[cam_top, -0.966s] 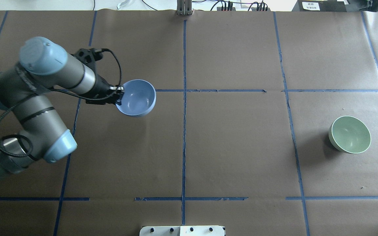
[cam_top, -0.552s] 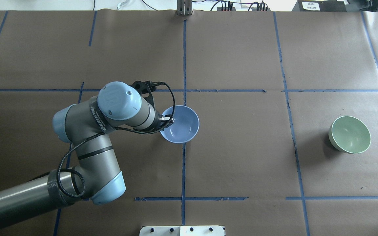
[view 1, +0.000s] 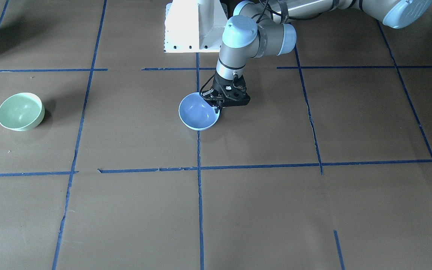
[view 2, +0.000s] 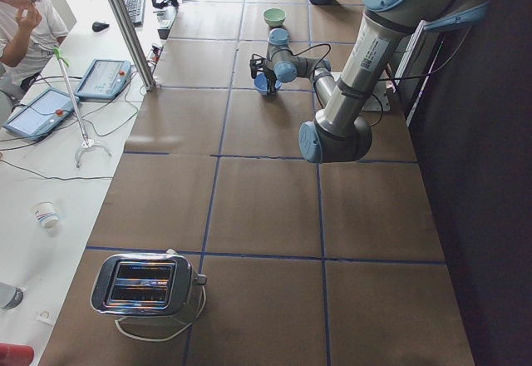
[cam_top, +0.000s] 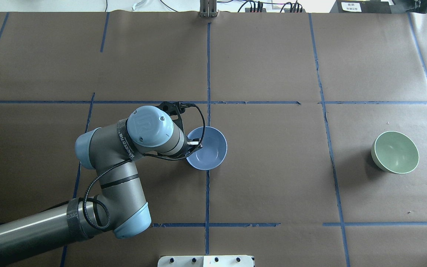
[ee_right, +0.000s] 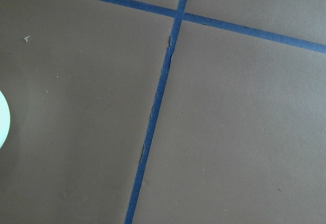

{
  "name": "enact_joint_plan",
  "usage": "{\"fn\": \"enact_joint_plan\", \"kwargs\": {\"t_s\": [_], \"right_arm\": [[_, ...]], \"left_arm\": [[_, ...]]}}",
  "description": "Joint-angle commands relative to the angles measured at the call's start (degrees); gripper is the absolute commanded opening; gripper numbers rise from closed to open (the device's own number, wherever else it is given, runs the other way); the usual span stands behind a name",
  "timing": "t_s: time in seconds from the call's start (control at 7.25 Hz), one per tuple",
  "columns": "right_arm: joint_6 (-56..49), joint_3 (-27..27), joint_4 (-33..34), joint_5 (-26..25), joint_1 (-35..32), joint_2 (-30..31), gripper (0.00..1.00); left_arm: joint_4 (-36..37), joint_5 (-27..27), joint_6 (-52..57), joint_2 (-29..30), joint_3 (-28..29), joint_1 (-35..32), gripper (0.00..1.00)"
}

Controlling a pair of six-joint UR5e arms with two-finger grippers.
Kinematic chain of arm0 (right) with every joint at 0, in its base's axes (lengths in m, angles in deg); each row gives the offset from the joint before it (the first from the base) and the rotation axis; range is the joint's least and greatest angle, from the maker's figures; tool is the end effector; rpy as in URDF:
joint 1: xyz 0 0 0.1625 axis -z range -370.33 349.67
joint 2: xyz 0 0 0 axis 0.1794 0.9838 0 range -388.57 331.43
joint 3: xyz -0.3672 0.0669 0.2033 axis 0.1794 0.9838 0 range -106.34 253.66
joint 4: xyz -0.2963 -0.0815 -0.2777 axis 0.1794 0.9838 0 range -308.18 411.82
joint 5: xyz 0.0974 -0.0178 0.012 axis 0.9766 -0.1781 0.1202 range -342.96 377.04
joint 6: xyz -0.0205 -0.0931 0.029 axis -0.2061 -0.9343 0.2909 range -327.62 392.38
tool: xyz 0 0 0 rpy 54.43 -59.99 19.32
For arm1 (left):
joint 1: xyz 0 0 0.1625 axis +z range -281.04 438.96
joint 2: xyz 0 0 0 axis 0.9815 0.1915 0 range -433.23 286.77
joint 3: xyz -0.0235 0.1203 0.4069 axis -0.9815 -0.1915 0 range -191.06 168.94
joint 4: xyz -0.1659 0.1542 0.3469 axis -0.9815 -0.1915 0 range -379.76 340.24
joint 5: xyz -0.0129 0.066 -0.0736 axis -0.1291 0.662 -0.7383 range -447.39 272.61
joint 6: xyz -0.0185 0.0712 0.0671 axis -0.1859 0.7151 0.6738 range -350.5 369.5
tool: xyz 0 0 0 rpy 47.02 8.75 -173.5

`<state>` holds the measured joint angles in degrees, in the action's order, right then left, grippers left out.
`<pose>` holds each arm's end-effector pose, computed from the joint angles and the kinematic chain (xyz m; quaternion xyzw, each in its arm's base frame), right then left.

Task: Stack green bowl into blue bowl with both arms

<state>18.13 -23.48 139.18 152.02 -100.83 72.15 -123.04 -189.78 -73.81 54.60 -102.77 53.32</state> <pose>0.0666 -0.4103 0.6767 0.0415 -0.3803 -0.1075 0.9176 0.5834 -0.4042 0.2277 0.0303 0.4516 -0.0992 0.8862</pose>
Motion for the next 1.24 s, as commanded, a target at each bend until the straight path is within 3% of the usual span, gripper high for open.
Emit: {"fn": "enact_joint_plan", "kwargs": {"t_s": [0.0,0.14,0.28,0.41,0.55,0.83,1.1], "right_arm": [[-0.08,0.02,-0.09,-0.07,0.06,-0.26,1.0],[-0.08,0.02,-0.09,-0.16,0.15,-0.79,1.0],[-0.16,-0.06,-0.18,-0.16,0.58,-0.88,1.0],[-0.51,-0.15,-2.35,-0.24,0.76,-0.97,1.0],[0.53,-0.07,-4.81,0.1,0.85,-0.97,1.0],[7.45,-1.72,-5.36,0.02,3.99,-1.05,1.0],[16.49,-5.24,-5.28,2.46,7.69,-3.5,1.0]], "left_arm": [[0.09,-0.17,0.07,0.05,-0.64,0.07,0.74],[0.44,-0.69,0.16,-0.04,-1.61,-0.37,1.0],[1.49,-3.92,1.64,-0.22,-2.75,-3.33,1.0],[4.8,-11.17,6.7,-1.44,-4.85,-8.15,1.0],[8.67,-15.16,14.15,-5.45,-8.61,-11.94,1.0],[18.76,-17.82,41.59,-13.89,-16.27,-22.2,1.0],[20.83,-24.74,71.98,-25.03,-15.69,-40.44,1.0]]}}
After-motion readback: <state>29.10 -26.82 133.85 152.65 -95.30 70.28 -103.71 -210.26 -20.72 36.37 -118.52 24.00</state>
